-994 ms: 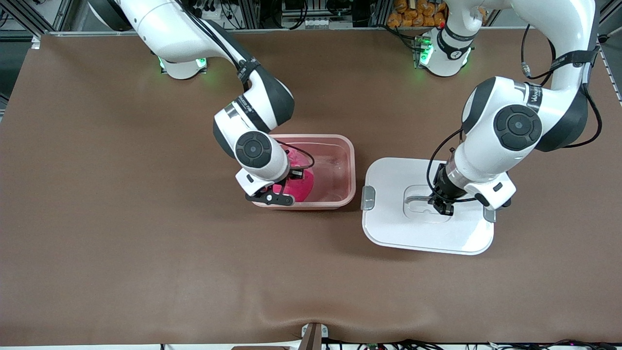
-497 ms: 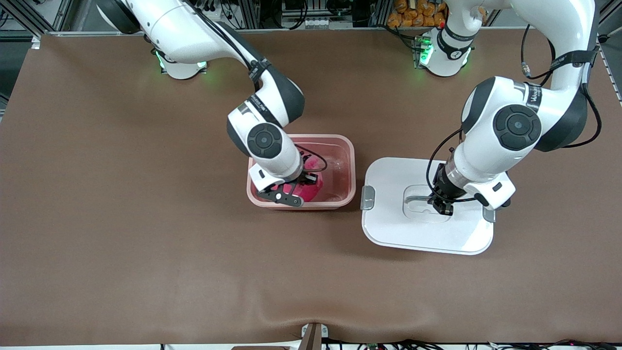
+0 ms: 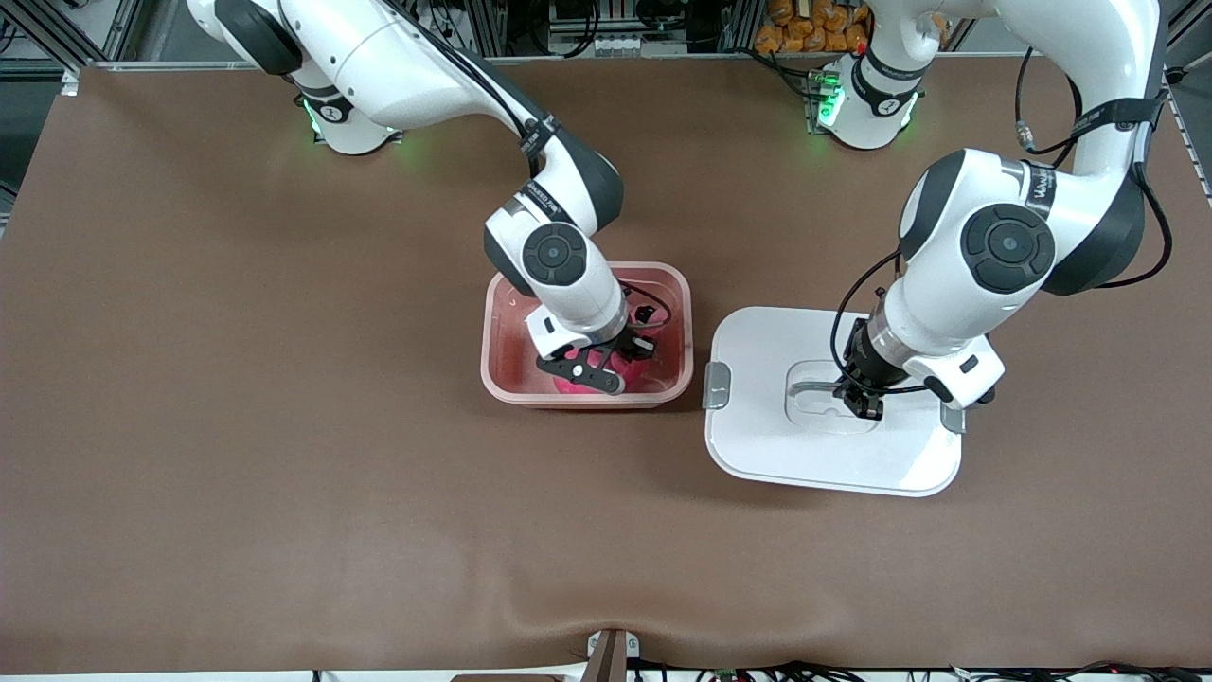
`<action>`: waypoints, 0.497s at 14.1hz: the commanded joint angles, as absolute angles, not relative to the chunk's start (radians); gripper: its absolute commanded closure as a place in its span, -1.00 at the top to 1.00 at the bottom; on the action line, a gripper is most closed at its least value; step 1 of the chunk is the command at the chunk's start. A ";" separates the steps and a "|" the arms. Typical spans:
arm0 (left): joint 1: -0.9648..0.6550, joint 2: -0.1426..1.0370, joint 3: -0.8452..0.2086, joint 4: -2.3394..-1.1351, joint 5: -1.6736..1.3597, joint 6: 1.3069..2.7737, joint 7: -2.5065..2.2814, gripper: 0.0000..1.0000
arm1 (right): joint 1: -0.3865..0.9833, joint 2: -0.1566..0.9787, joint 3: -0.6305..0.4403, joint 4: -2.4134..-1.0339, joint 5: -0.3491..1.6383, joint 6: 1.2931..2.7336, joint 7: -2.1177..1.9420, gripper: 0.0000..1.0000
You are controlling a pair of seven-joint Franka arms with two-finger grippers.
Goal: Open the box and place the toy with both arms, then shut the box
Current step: 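Lower the pink toy into the box and open the right gripper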
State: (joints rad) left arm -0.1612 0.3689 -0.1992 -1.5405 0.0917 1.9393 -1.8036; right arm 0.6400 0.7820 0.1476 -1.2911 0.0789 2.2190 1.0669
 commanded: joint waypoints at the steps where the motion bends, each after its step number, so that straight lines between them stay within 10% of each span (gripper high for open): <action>1: -0.166 0.368 -0.199 -1.528 0.101 1.939 -1.815 -1.00 | 0.663 0.819 0.143 -1.276 0.064 2.249 1.109 -1.00; 5: -0.166 0.367 -0.199 -1.528 0.100 1.939 -1.816 -1.00 | 0.667 0.831 0.143 -1.287 0.069 2.306 1.126 -0.81; 6: -0.167 0.367 -0.199 -1.528 0.100 1.939 -1.816 -1.00 | 0.664 0.831 0.143 -1.287 0.074 2.303 1.130 -0.34; 7: -0.167 0.367 -0.199 -1.526 0.100 1.939 -1.816 -1.00 | 0.664 0.830 0.144 -1.285 0.074 2.299 1.128 0.97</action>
State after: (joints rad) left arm -0.1614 0.3689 -0.1996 -1.5396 0.0917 1.9393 -1.8036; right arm 0.6593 0.8194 0.1473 -1.2922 0.0787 2.3039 1.1033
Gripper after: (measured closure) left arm 0.930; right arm 0.824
